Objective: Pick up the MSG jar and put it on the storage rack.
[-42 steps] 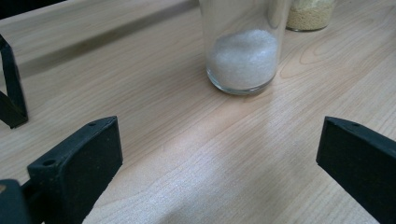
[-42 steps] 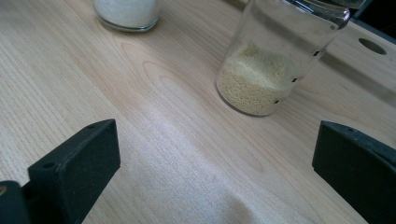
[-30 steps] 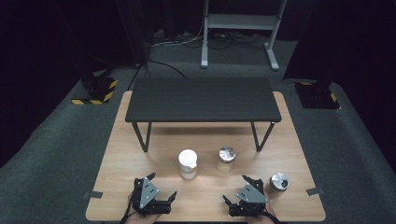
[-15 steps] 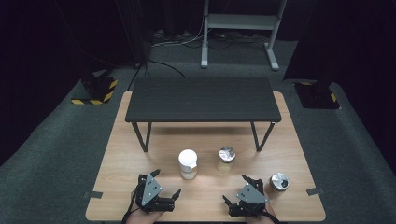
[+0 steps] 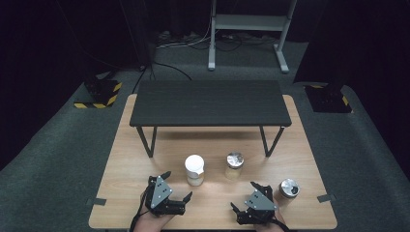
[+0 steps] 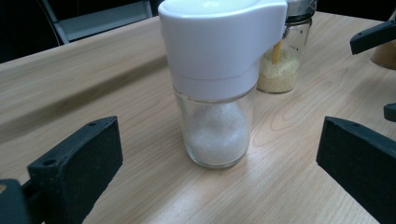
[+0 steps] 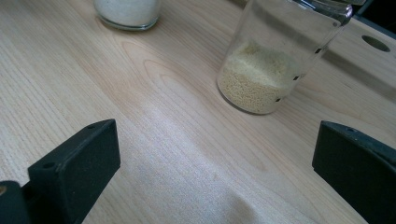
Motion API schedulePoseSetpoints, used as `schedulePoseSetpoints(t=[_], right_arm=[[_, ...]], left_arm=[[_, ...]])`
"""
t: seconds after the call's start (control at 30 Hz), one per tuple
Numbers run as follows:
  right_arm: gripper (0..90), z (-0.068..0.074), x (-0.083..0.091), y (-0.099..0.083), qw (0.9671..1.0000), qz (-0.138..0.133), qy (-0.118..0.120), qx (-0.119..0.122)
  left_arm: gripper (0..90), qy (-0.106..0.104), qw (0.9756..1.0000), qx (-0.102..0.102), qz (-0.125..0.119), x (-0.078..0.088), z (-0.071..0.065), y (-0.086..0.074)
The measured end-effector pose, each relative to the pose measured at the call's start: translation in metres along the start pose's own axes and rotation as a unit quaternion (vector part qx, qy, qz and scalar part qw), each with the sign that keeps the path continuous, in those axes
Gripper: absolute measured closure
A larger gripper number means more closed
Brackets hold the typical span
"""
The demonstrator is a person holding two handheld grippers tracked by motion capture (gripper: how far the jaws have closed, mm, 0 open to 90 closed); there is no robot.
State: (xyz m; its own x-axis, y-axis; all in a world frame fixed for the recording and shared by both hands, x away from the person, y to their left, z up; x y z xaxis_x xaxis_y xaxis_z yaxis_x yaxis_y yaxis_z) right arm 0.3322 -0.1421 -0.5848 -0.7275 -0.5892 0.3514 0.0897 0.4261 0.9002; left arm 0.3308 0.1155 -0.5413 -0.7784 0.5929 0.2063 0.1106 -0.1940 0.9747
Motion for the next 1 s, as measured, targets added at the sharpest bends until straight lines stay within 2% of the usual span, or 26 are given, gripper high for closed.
schedulePoseSetpoints(t=[0.2, 1.0], right_arm=[[0.0, 0.000, 0.000, 0.000, 1.0000, 0.001, 0.000, 0.001], [0.0, 0.001, -0.001, 0.000, 1.0000, 0.003, 0.002, 0.005]], left_arm=[[0.5, 0.001, 0.9997, 0.021, -0.009, -0.006, 0.001, -0.001], [0.4, -0.011, 0.9994, 0.026, -0.022, -0.029, -0.002, 0.002]])
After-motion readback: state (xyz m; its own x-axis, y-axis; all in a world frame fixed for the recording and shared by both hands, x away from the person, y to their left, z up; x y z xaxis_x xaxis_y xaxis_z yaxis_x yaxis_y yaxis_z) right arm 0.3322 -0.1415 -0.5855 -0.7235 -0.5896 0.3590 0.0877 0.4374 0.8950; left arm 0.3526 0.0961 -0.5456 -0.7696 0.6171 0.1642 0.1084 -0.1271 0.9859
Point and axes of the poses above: each handheld gripper's, and its own axes: x roughly backward along the jaws, y roughly out of its top, z roughly to its left, the point moved 7 cm from there along -x, roughly forward along the jaws, and after that the axes turned 10 degrees about -z, right-handed, at the moved point
